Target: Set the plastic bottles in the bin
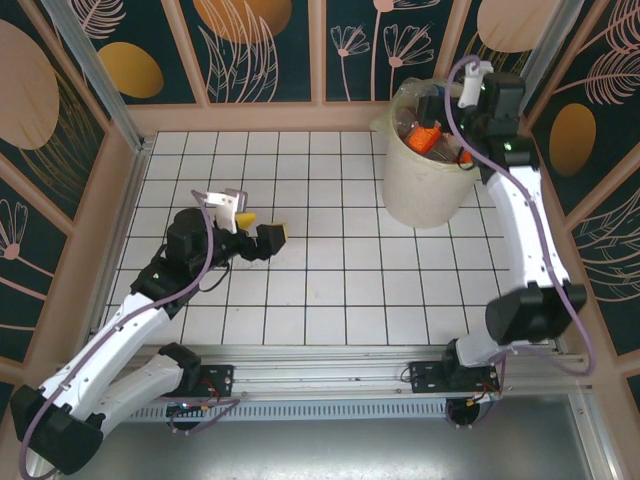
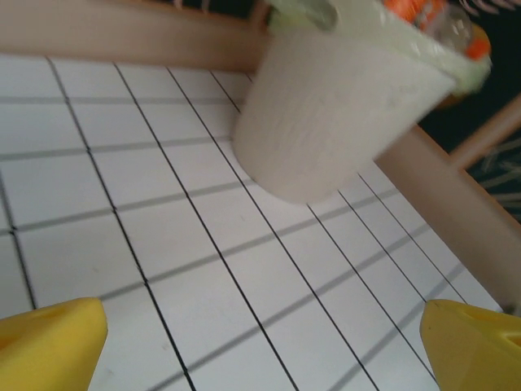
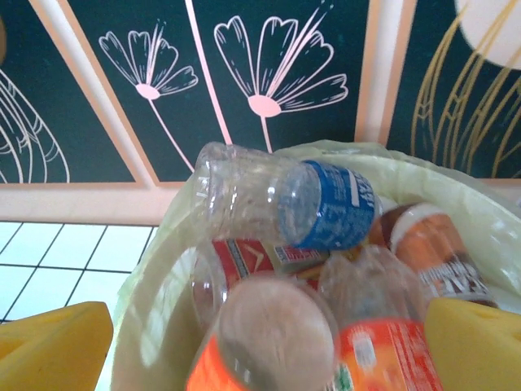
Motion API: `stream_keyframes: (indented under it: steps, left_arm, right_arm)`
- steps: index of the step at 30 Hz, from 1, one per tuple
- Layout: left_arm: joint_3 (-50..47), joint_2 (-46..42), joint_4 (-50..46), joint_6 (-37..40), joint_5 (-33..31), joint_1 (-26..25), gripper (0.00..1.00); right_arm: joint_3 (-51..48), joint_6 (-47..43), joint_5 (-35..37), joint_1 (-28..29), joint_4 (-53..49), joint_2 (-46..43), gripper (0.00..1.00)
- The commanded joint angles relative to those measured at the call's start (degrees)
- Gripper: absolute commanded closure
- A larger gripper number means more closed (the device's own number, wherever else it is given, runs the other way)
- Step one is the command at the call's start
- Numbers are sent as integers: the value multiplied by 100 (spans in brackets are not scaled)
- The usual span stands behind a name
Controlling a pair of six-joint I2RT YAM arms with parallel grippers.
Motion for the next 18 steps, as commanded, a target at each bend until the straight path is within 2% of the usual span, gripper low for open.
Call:
stream_keyframes:
  steps: [1,5,10,16,18]
  left_arm:
    - [199,-124,523,223,-1179,-36,1]
    - [157,-58,723,720,-1850,-35,1]
    - [-243,-195,1154,949,-2803,-36,1]
    - [-1153,-745,1634,975,-4179,-32,1]
    - [-1647,-1060,1932,1175,-4398,-35,1]
  right_arm:
    - [-883,244,261,-58,982,-908,1]
    - [-2212,421,581,-61,1567,-1997,1]
    - [-4082,324,358,-61,2414,-3404,1]
    - [-5708,675,454,-65,2693,-4599,1]
    - [-6256,708,535,-64,2842,-4924,1]
